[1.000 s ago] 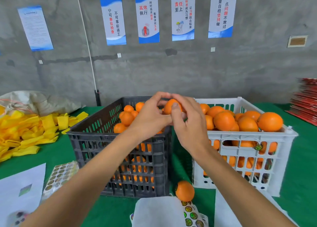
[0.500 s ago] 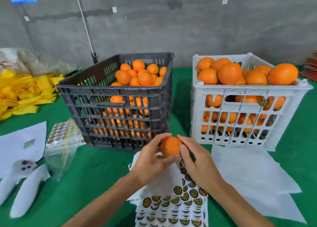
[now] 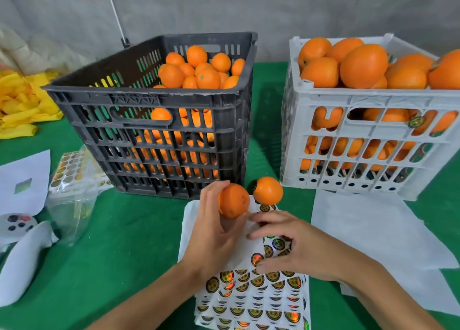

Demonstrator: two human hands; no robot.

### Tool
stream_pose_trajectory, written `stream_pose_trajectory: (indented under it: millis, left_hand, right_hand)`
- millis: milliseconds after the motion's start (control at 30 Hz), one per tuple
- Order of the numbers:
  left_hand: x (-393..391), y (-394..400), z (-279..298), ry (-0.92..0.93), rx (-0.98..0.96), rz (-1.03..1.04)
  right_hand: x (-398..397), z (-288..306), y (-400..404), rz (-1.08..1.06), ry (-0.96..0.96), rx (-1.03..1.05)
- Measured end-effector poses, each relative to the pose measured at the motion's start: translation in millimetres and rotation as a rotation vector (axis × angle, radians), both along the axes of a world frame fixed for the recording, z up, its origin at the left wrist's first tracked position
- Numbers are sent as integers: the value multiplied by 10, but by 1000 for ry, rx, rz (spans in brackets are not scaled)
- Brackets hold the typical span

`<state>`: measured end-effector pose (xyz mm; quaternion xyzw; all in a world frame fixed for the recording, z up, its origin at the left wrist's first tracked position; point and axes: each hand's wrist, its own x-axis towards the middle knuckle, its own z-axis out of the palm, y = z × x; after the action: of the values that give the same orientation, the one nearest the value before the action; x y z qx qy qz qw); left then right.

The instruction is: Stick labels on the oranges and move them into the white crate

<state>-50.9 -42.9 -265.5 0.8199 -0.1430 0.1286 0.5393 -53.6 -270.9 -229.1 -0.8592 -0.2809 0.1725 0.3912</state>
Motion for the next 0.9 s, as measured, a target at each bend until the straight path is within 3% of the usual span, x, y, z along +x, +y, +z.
stream_pose_trajectory:
  millis: [467,567,733,900]
  left_hand:
    - [50,52,-2,-21,110,102]
    - [53,62,-5,-7,91,85]
    - [59,60,-24,-76,127,3]
    - [95,37,-70,-130,126,-50]
  right_hand:
    - [-78,-62,159,6,-319,126]
    - [-109,-12,179,-56,-224,309]
    - [-71,16,256,-338,-81,610]
    - [-81,-54,322,-416,-54,638]
